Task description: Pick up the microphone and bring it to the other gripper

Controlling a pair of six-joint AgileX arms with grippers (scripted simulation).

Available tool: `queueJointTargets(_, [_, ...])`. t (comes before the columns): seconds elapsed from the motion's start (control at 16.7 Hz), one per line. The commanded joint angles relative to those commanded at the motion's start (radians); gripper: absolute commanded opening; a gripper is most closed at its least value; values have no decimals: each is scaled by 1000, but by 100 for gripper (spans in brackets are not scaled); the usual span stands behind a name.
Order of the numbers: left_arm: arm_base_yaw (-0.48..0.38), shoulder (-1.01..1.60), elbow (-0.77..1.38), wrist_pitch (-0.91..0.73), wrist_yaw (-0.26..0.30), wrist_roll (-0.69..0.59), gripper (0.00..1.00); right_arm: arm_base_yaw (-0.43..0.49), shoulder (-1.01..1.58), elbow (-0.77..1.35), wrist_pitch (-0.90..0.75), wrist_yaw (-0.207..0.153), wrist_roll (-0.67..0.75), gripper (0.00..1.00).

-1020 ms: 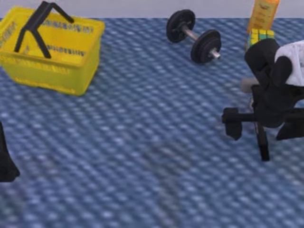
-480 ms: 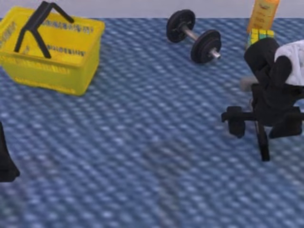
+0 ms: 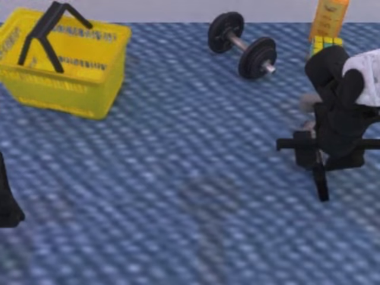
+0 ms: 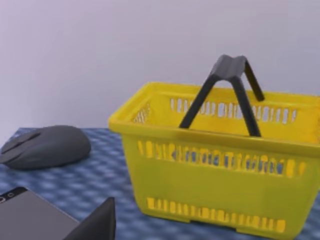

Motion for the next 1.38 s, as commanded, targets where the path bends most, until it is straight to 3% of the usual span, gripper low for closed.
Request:
queueJointTargets(0.3, [0,0,0,0,0,0,100,6,-58,24,-8,-12,0,0])
queueJointTargets(0.54, [0,0,0,0,0,0,100,7,-87,-7,137,-66,-34,0])
queueJointTargets(0.78, [0,0,0,0,0,0,100,4,-141,-74,413,-164,-90,0])
queueJointTargets(1.38, [0,0,0,0,0,0,100,-9,-352,-315,1270,-451,-268,0])
